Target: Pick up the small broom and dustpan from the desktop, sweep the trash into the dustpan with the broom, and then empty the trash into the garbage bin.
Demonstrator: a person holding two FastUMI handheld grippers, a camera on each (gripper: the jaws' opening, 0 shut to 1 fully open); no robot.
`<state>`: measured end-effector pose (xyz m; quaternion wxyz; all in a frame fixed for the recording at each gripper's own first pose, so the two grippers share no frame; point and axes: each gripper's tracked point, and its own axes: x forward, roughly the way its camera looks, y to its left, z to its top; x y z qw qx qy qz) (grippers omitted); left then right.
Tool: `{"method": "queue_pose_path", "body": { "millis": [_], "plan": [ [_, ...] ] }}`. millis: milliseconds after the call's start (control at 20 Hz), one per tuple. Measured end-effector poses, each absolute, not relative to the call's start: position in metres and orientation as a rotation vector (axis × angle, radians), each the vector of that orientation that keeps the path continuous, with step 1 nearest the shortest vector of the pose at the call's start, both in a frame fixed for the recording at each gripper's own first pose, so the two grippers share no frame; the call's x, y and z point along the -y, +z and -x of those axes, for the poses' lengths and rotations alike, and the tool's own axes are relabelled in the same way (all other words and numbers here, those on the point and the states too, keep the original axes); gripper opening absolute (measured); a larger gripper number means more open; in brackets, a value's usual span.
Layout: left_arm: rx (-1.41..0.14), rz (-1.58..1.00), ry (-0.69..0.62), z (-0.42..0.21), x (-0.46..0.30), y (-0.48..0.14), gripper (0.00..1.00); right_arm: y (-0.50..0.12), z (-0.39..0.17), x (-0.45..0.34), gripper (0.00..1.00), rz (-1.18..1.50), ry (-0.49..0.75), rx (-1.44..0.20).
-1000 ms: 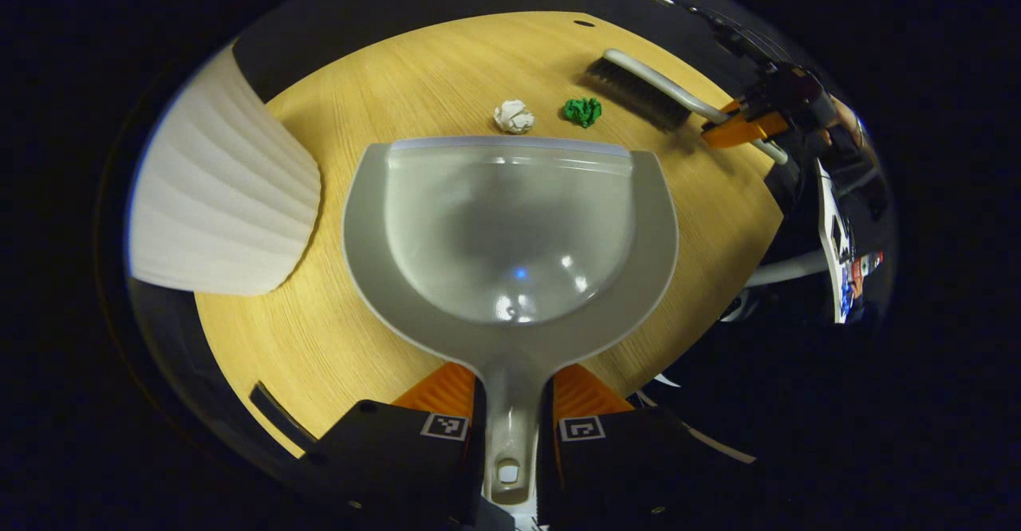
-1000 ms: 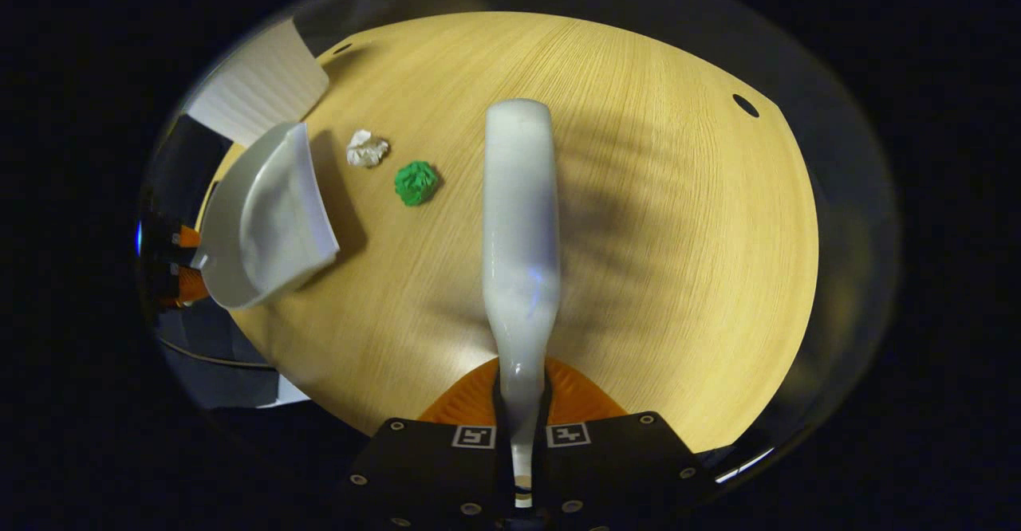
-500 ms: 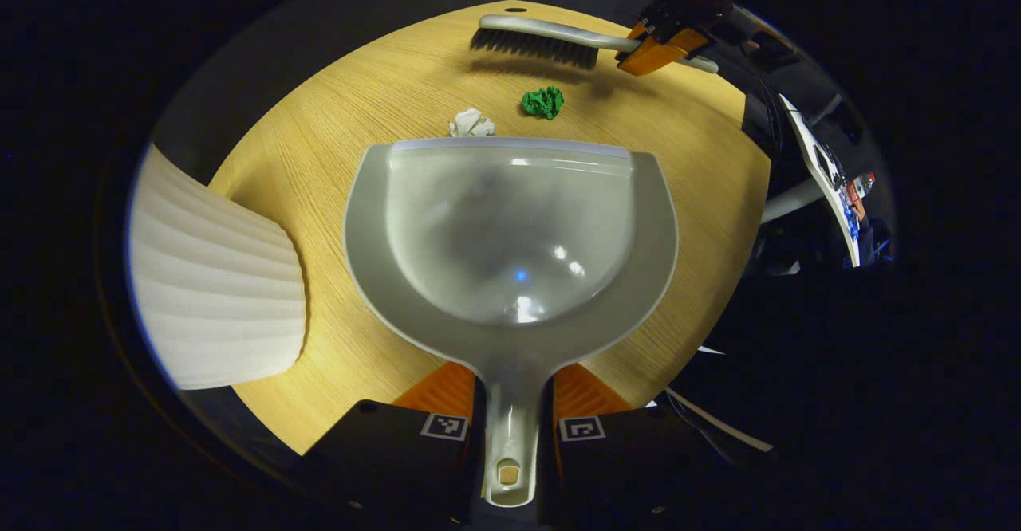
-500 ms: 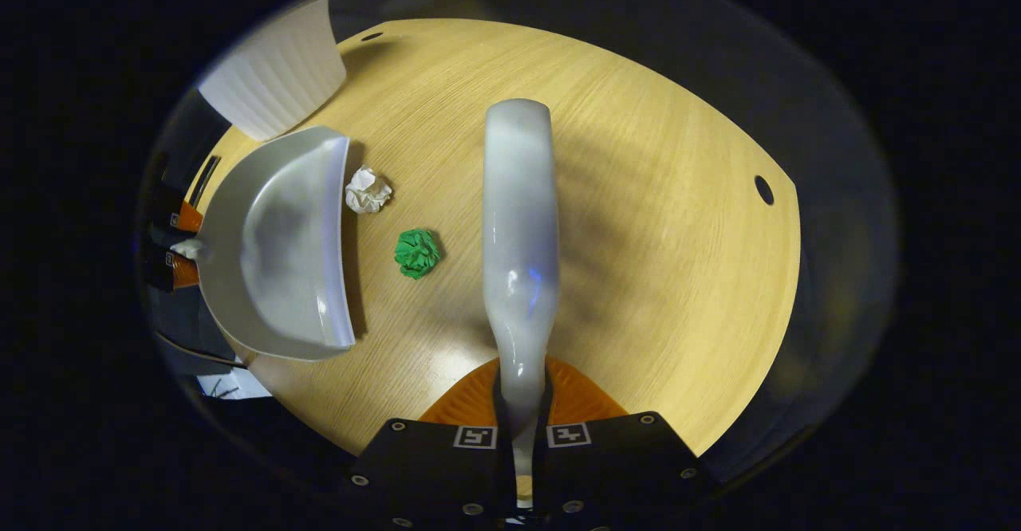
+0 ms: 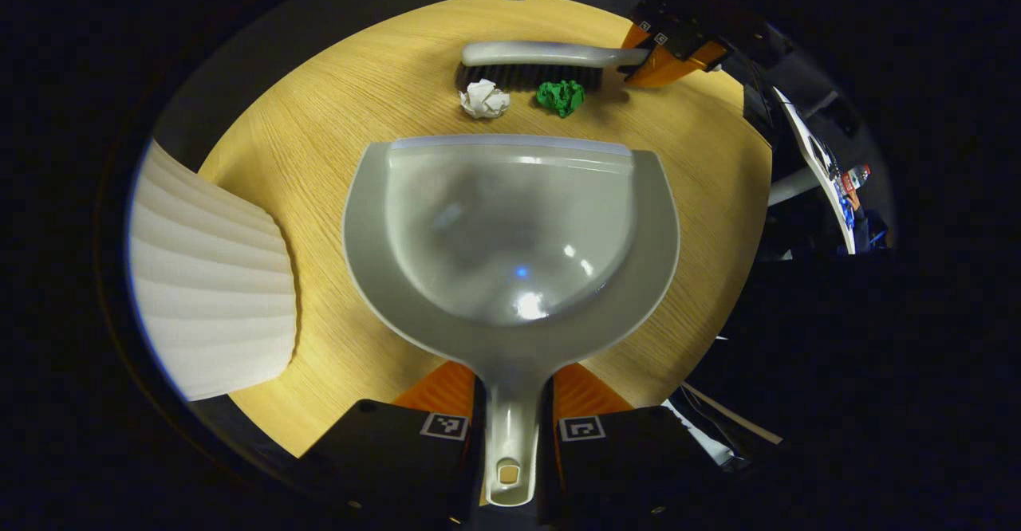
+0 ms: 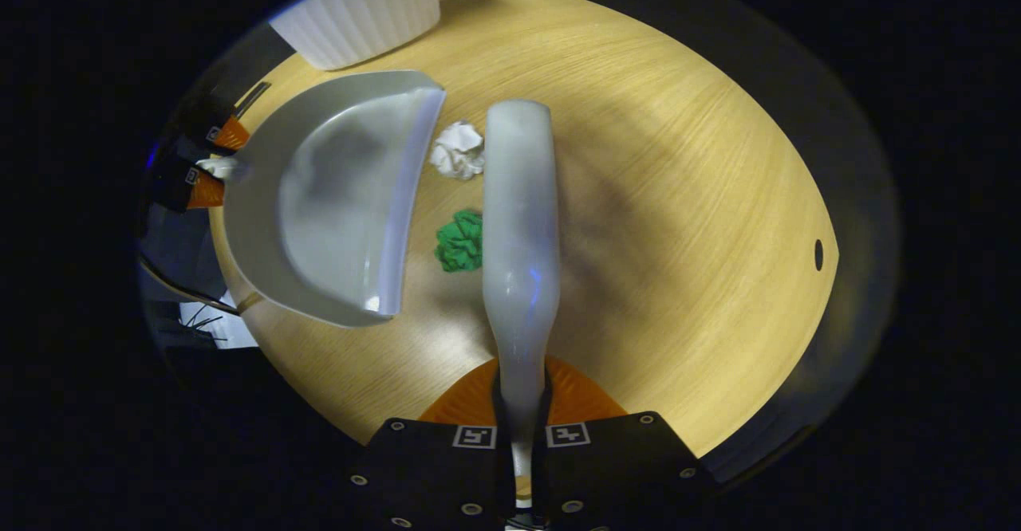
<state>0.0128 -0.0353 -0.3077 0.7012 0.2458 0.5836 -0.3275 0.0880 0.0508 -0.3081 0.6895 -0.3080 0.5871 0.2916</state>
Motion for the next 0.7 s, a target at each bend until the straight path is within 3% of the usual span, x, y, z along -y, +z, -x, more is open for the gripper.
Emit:
{"method": "queue_pose_path", "body": {
  "millis": [400, 550, 700],
  "plan": [
    [-1.278, -0.541, -0.726, -0.005, 0.042, -0.301, 0.27, -0.284, -0.039, -0.085, 0.08, 0.544, 0.802, -1.359],
    [-1.268, -0.524, -0.721, -0.003, 0.04, -0.298, 0.27, -0.278, -0.046, -0.089, 0.08, 0.445, 0.761, -1.334],
    [-1.262, -0.527, -0.72, -0.004, 0.044, -0.299, 0.27, -0.277, -0.065, -0.062, 0.08, 0.406, 0.641, -1.318]
  ]
}}
